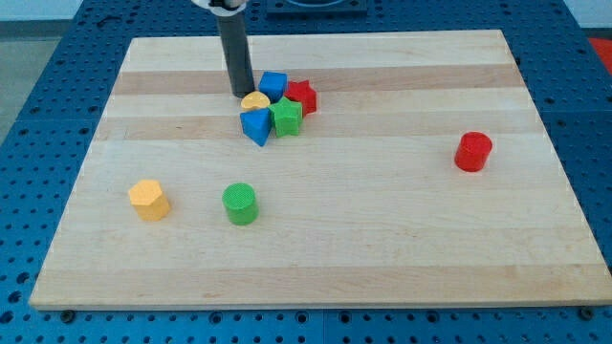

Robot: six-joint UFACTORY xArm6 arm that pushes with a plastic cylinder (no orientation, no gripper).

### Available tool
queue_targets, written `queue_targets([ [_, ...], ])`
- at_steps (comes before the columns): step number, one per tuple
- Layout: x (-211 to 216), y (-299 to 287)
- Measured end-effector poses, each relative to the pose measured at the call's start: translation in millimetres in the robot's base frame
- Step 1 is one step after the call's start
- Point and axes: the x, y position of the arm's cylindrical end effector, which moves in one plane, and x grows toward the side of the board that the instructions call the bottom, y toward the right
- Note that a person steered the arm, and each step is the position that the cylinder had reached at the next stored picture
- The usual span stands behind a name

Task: Slide the red circle towards bottom center

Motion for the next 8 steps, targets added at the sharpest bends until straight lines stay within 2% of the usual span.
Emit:
queue_targets([
  [1,-33.8,-3.2],
  [2,-67.2,34.1],
  [3,-73.0,123.4],
  [4,-59.8,231.4],
  [5,-25.3,325.7],
  [6,33.2,392.8],
  [7,91.2,409.8],
  [8,116.9,397.2],
])
